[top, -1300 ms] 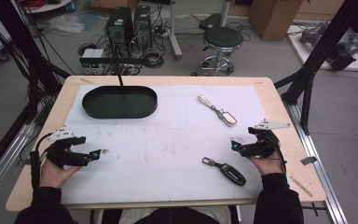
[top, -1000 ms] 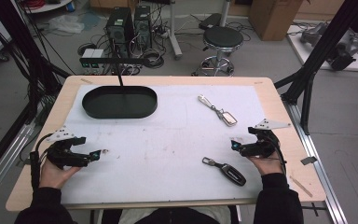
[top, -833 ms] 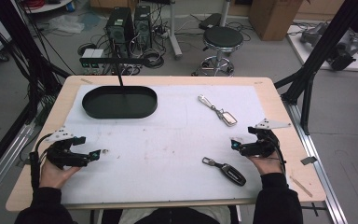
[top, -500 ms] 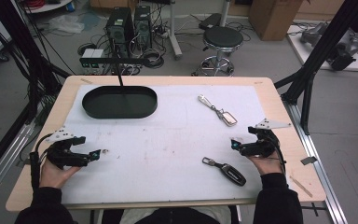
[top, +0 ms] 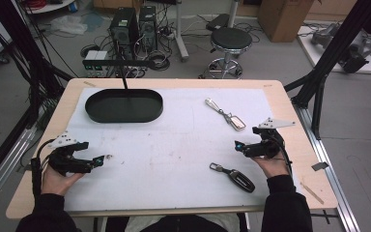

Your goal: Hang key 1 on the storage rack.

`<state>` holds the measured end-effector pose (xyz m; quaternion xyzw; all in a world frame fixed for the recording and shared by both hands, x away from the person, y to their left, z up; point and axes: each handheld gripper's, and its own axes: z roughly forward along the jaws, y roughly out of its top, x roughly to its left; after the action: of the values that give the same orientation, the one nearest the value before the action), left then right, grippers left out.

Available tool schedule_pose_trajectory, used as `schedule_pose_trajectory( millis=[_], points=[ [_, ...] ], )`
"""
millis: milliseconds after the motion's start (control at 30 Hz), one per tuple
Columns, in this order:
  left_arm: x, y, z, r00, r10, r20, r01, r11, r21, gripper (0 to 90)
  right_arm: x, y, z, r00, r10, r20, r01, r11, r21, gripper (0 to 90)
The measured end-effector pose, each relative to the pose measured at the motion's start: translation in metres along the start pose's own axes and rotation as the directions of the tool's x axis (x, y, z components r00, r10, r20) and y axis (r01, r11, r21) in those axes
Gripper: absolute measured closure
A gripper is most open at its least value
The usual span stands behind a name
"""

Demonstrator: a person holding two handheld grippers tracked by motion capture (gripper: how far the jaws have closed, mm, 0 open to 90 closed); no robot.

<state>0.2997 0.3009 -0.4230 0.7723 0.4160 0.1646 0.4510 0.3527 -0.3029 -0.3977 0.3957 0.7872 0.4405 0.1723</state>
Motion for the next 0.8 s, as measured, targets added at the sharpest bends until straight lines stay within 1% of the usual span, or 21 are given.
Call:
schedule_pose_trajectory(
  millis=[67,100,133,167,233,267,333,400,467,500,633,700,767,800],
  points=[
    [0.000,0.000,0.000,1.0000,0.001,0.000,-0.001,1.0000,0.001,9.8,-0.001,0.003,0.000,1.0000,0.000,-0.002,0.000,1.000,-0.003,0.8],
    [0.000,0.000,0.000,1.0000,0.002,-0.001,-0.002,1.0000,0.001,9.8,-0.001,0.008,0.001,1.0000,-0.002,-0.005,0.002,1.000,-0.005,0.8],
    [0.000,0.000,0.000,1.0000,0.002,-0.001,-0.002,1.0000,0.001,9.8,-0.001,0.008,0.001,1.0000,-0.002,-0.005,0.002,1.000,-0.005,0.8],
    [0.000,0.000,0.000,1.0000,0.003,-0.001,-0.003,1.0000,0.002,9.8,-0.001,0.013,0.002,1.0000,-0.002,-0.007,0.002,1.000,-0.003,0.8],
    [0.001,0.000,0.001,1.0000,0.003,-0.002,-0.003,1.0000,0.003,9.8,-0.001,0.017,0.004,0.9999,-0.010,-0.011,0.010,1.000,-0.004,0.9],
    [0.000,0.000,0.001,1.0000,0.000,-0.002,0.000,1.0000,0.001,9.8,-0.001,0.019,0.005,0.9999,-0.003,-0.013,0.003,1.000,-0.001,0.8],
    [0.000,0.000,0.001,1.0000,0.002,-0.002,-0.002,1.0000,0.003,9.8,-0.001,0.021,0.006,0.9999,-0.005,-0.014,0.005,1.000,-0.002,0.8],
    [0.000,0.000,0.000,1.0000,0.001,-0.004,-0.001,1.0000,0.000,9.8,-0.003,0.026,0.008,0.9999,-0.010,-0.014,0.010,1.000,0.009,0.8],
    [0.000,0.000,0.000,1.0000,0.000,-0.004,0.000,1.0000,-0.001,9.8,-0.003,0.028,0.009,0.9999,-0.005,-0.013,0.005,1.000,0.012,0.8],
    [0.001,0.000,0.000,1.0000,0.000,-0.005,0.000,1.0000,0.000,9.9,-0.005,0.033,0.011,0.9999,-0.008,-0.012,0.008,1.000,0.012,0.9],
    [0.001,0.000,0.001,1.0000,0.000,-0.005,0.000,1.0000,0.002,9.9,-0.006,0.039,0.013,0.9998,-0.013,-0.012,0.014,1.000,0.018,0.9],
    [0.001,0.000,0.003,1.0000,0.001,-0.002,-0.001,1.0000,0.006,10.0,-0.006,0.045,0.016,0.9997,-0.021,-0.010,0.022,0.999,0.027,0.9],
    [0.002,0.001,0.004,1.0000,0.002,0.002,-0.002,1.0000,0.008,10.0,-0.006,0.047,0.017,0.9997,-0.021,-0.007,0.022,0.999,0.032,0.9],
    [0.001,0.001,0.004,1.0000,0.000,0.003,0.000,1.0000,0.008,10.0,-0.008,0.052,0.019,0.9998,-0.021,-0.008,0.021,0.999,0.032,0.9]
  ],
)
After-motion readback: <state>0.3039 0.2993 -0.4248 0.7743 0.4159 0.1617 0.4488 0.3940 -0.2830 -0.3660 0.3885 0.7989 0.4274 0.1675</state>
